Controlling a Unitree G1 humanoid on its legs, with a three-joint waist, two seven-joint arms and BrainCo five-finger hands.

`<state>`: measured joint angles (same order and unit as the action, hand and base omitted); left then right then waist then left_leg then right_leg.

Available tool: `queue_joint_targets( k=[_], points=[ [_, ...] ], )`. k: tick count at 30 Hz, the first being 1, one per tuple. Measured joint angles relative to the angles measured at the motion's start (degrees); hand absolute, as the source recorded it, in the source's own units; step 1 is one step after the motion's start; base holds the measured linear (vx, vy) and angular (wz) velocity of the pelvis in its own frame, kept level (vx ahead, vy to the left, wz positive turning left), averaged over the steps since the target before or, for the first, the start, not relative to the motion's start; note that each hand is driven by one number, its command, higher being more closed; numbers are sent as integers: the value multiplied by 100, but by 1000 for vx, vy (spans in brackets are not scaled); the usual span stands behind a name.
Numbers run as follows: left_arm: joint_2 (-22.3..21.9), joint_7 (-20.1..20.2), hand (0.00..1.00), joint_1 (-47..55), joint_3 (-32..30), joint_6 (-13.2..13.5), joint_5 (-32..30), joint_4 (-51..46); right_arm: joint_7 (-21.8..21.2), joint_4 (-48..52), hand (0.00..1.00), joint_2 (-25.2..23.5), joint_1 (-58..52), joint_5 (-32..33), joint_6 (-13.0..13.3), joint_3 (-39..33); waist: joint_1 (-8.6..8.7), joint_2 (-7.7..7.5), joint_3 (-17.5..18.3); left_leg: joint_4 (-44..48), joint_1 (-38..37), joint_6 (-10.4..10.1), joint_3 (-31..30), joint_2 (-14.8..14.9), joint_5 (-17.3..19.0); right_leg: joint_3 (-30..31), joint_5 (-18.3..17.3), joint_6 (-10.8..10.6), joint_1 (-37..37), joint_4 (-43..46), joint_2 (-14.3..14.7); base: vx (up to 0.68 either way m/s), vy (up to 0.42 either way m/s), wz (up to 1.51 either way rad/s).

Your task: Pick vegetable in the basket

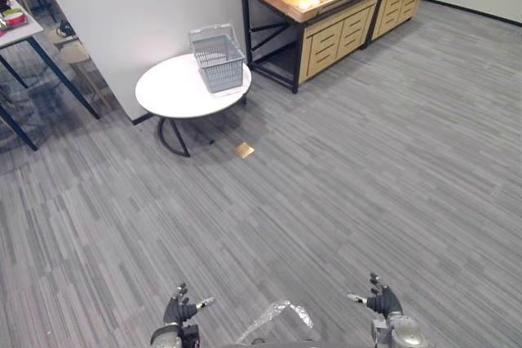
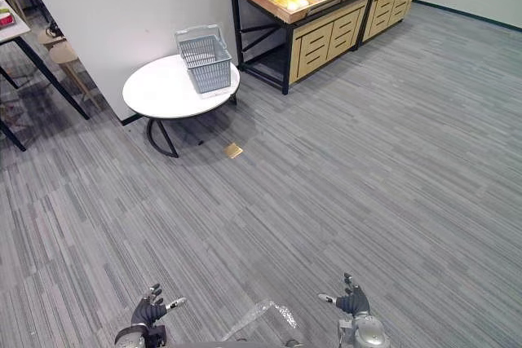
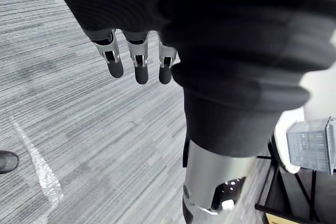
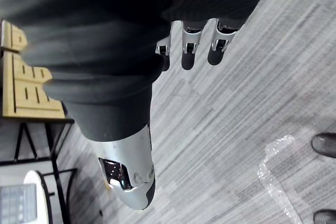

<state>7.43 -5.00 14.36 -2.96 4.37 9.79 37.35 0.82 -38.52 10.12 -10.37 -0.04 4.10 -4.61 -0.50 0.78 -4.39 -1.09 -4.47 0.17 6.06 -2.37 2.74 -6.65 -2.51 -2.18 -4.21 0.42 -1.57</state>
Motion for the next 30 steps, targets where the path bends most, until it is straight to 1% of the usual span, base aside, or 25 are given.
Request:
queue_joint_targets(
  k=[1, 4, 7, 13, 16, 18, 20, 21, 23, 24, 25, 26, 27, 28, 29, 30],
  points=[
    [7, 3, 0, -7, 0, 4, -53, -178, -7, 105, 0, 27, 93, -117, -3, 0, 43, -29, -118, -28, -46, 1, -56, -11, -6, -93, -4, -6, -73, -50, -6, 101, -4, 15],
    [9, 4, 0, 40, -2, 6, -85, -339, -11, 184, 0, 49, 159, -264, -1, -1, 136, -55, -165, -46, -51, 0, -108, -11, -5, -136, -14, -21, -88, -48, -7, 81, -1, 13],
    [9, 5, 0, 36, -13, 9, -84, -501, 1, 202, 0, 108, 206, -408, -1, -2, 138, -35, -191, -82, -196, -14, -110, -11, 4, -132, -21, -32, -217, -39, -12, 70, 6, 4],
    [7, 108, 0, 47, -228, 11, -49, -553, 24, 412, 0, 141, 211, -411, -11, -42, 163, -9, -211, -88, -219, -29, -107, -17, 18, -131, -44, -61, -232, -22, -23, -36, -10, 0],
    [-12, 104, 0, 89, -228, -8, -36, -554, 46, 585, 0, 141, 177, -407, -37, -214, 171, 17, -231, -91, -152, -22, -62, -42, 15, -130, -104, -59, -145, 21, -51, -116, -25, -6],
    [-35, 96, 0, 169, -229, -13, -27, -554, 77, 620, 0, 143, 177, -386, -52, -288, 246, 27, -244, -96, -76, -27, 3, -42, 26, -128, -122, -78, -46, 53, -55, -134, -17, -4],
    [-43, 81, 0, 181, -229, -20, -24, -570, 172, 622, 0, 130, 200, -332, -62, -321, 245, 26, -247, 22, 90, 9, 58, -36, 84, -117, -122, -83, 44, 54, -62, -29, 2, -7],
    [-43, 76, 0, 183, -231, -29, -23, -647, 197, 622, 0, 106, 244, -314, -75, -414, 234, 20, -253, 253, 287, 70, 91, -25, 184, -112, -123, -115, 149, 58, -69, 39, 16, -9],
    [-43, 69, 0, 189, -238, -35, -23, -769, 270, 621, 0, 107, 340, -277, -91, -457, 200, 29, -268, 624, 530, 89, 185, 20, 381, -81, -104, -137, 268, 66, -69, 62, 24, -14],
    [-44, 65, 0, 187, -243, -39, -23, -833, 291, 622, 0, 109, 411, -276, -93, -484, 167, 35, -297, 903, 694, 109, 235, 56, 570, -60, -113, -158, 326, 93, -65, 72, 39, -18],
    [-49, 61, 0, 175, -243, -42, -23, -877, 299, 621, 0, 115, 466, -272, -94, -518, 129, 67, -331, 1180, 829, 140, 306, 108, 788, -44, -229, -244, 404, 235, -64, 80, 42, -15],
    [-50, 50, 0, 156, -245, -42, -22, -891, 302, 621, 0, 118, 490, -269, -96, -525, 119, 79, -342, 1308, 887, 140, 363, 139, 887, -28, -302, -250, 470, 363, -68, 77, 43, -14],
    [-49, 13, 0, 143, -253, -43, -21, -916, 304, 620, 0, 117, 538, -263, -98, -529, 111, 98, -359, 1481, 951, 145, 389, 162, 1040, 6, -452, -306, 607, 658, -91, 129, 78, -19],
    [-53, -32, 0, 144, -260, -46, -21, -993, 307, 621, 0, 113, 594, -218, -103, -531, 112, 107, -381, 1626, 987, 217, 425, 163, 1238, -34, -654, -362, 824, 1188, -148, 143, 116, -28],
    [-65, -43, 0, 138, -266, -50, -20, -1001, 317, 632, 0, 112, 650, -194, -120, -532, 108, 176, -427, 1636, 940, 267, 429, 181, 1336, -124, -733, -388, 1169, 2008, -197, 163, 138, -20],
    [-62, -43, 0, 122, -266, -50, -21, -1003, 327, 660, 0, 105, 658, -160, -129, -532, 119, 210, -450, 1625, 871, 282, 406, 190, 1376, -161, -733, -387, 1394, 2556, -241, 208, 135, -1]
  ],
)
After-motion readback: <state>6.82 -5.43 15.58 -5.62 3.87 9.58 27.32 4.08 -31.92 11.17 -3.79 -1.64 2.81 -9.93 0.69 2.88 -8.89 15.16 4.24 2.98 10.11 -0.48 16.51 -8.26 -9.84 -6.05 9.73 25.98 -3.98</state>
